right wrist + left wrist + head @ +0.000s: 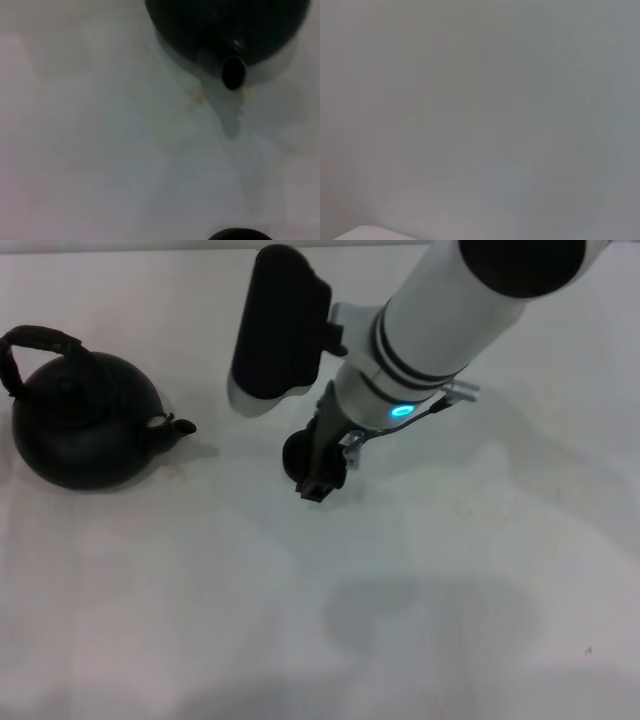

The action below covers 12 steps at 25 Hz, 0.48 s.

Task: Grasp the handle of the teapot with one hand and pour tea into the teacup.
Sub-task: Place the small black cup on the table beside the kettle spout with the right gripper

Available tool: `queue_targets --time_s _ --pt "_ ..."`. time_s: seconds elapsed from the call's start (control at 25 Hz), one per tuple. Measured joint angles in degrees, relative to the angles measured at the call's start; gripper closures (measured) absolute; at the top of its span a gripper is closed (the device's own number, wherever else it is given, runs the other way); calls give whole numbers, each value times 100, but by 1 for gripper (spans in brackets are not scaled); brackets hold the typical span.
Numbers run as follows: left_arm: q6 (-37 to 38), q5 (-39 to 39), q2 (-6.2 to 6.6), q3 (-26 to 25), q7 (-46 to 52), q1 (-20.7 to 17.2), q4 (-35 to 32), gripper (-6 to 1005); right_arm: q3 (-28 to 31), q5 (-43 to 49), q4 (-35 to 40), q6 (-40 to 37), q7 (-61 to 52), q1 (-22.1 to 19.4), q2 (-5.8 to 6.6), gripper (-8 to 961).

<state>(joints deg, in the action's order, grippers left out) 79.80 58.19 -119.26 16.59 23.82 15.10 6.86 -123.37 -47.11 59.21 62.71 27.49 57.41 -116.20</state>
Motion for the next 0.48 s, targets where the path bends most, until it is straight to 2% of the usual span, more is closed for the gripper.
queue_targets --time_s 0.48 --pt "0 0 -10 8 0 21 3 127 -222 -299 -430 -467 165 67 1 226"
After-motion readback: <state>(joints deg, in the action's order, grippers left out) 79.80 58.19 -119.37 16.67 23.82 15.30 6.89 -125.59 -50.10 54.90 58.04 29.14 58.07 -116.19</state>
